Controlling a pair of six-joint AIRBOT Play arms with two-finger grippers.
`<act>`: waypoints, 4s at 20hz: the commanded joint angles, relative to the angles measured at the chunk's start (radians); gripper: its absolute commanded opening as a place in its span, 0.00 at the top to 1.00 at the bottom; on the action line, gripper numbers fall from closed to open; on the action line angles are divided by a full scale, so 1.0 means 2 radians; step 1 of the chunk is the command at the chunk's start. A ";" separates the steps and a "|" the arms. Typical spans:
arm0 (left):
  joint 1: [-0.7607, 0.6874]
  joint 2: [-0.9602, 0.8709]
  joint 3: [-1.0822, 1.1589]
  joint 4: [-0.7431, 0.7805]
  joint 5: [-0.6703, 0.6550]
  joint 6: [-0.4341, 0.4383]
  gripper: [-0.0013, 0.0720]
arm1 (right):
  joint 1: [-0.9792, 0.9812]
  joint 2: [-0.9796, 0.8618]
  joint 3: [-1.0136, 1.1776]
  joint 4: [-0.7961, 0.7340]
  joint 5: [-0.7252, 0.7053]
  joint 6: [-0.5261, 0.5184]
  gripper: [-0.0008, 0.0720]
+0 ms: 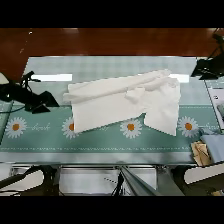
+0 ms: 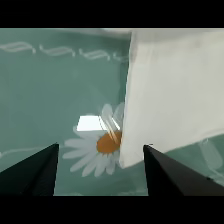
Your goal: Fold the shirts.
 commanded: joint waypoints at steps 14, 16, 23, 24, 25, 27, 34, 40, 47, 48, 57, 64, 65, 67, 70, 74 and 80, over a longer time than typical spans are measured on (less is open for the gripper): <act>-0.090 -0.039 -0.200 -0.185 0.153 0.053 0.17 | -0.075 0.070 -0.114 0.079 -0.032 -0.020 0.30; -0.108 -0.064 -0.199 -0.227 0.187 0.053 0.19 | -0.075 0.070 -0.114 0.079 -0.032 -0.020 0.30; -0.116 -0.073 -0.195 -0.290 0.204 0.092 0.95 | -0.077 0.070 -0.126 0.028 -0.025 -0.020 0.30; -0.116 -0.073 -0.195 -0.290 0.196 0.100 0.95 | -0.080 0.070 -0.143 0.030 -0.025 -0.020 0.30; -0.116 -0.073 -0.195 -0.290 0.190 0.106 0.95 | -0.085 0.070 -0.167 0.045 -0.021 -0.020 0.29; -0.116 -0.073 -0.195 -0.290 0.183 0.110 0.95 | -0.090 0.070 -0.220 0.090 -0.027 -0.038 0.18; -0.117 -0.072 -0.195 -0.290 0.163 0.125 0.95 | -0.089 0.070 -0.332 0.179 -0.175 -0.066 0.16; -0.117 -0.069 -0.194 -0.290 0.164 0.134 0.95 | -0.029 0.069 -0.369 0.164 -0.255 -0.063 0.16; -0.112 -0.039 -0.140 -0.296 0.170 0.141 0.95 | 0.049 0.077 -0.349 0.145 -0.235 -0.030 0.94; -0.109 -0.014 -0.113 -0.296 0.170 0.141 0.95 | 0.046 0.093 -0.335 0.141 -0.213 -0.034 0.94; -0.045 0.264 0.252 -0.271 0.226 0.150 0.95 | 0.035 0.436 -0.127 0.174 -0.363 -0.069 0.94; -0.045 0.384 0.380 0.002 0.195 -0.016 0.95 | 0.034 0.582 -0.073 0.045 -0.307 0.017 0.95; -0.045 0.395 0.380 0.016 0.160 -0.027 0.95 | 0.034 0.591 -0.073 0.031 -0.281 0.031 0.95; -0.045 0.408 0.380 0.043 0.077 -0.040 0.95 | 0.034 0.601 -0.073 0.001 -0.219 0.061 0.95; -0.045 0.411 0.380 0.066 -0.028 -0.068 0.95 | 0.034 0.601 -0.073 -0.017 -0.126 0.066 0.95; -0.045 0.383 0.379 0.066 -0.159 -0.110 0.95 | 0.034 0.561 -0.073 -0.017 0.023 0.041 0.95; -0.046 0.297 0.259 0.064 -0.193 -0.078 0.95 | 0.035 0.403 -0.074 -0.028 0.084 0.013 0.95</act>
